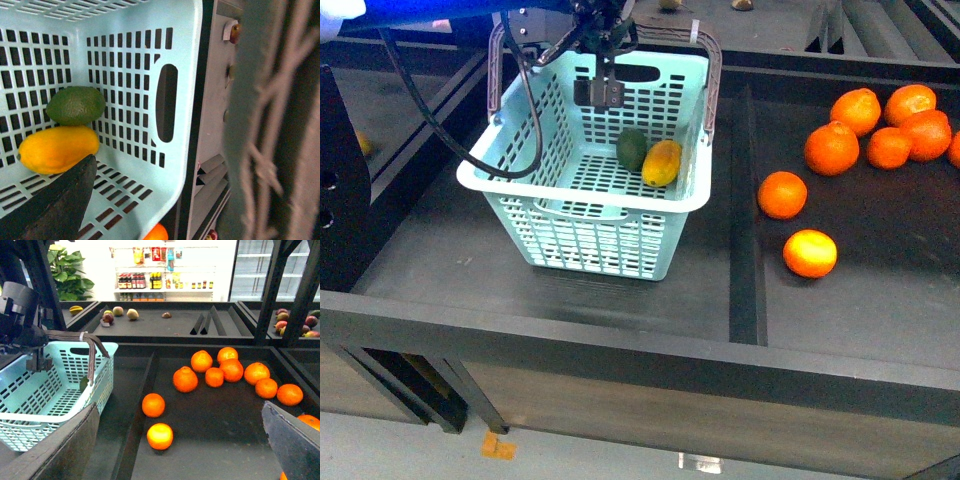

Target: Pick mango and avocado into basket

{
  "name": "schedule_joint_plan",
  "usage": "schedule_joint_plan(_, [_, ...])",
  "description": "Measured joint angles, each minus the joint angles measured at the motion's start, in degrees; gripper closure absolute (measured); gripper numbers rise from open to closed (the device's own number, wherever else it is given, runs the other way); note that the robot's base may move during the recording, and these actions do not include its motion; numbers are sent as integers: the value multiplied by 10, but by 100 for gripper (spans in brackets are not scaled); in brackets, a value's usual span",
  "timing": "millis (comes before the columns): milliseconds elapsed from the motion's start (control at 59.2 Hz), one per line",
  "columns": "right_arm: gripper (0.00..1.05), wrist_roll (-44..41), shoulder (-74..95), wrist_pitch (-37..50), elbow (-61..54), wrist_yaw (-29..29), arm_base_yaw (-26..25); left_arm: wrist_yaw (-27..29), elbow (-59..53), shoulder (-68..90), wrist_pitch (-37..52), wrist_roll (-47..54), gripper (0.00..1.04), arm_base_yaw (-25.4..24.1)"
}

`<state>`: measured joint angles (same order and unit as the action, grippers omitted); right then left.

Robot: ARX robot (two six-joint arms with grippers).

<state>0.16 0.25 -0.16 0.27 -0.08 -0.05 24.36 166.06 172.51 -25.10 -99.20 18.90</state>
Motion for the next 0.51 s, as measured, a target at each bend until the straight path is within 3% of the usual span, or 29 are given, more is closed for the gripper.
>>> schedule_joint_plan(68, [8,0,0,0,0,0,0,-1,0,-16,-10,-2,14,3])
schedule_joint_plan(101, [8,0,0,0,0,0,0,-1,0,-22,-12,-2,13,4])
schedule_joint_plan(169, [8,0,0,0,0,0,0,-1,0,-38,-19,0,2,4])
schedule_joint_plan(237, [8,0,0,0,0,0,0,-2,-17,-64,-19,1,10,5])
schedule_joint_plan(270, [8,0,0,0,0,0,0,0,-110,-114,40,5,6,4])
schedule_joint_plan(355, [8,0,0,0,0,0,0,8,-382,-273,169,15,7,-6])
schedule_joint_plan(507, [8,0,0,0,0,0,0,14,-617,-442,238,38,7,-37])
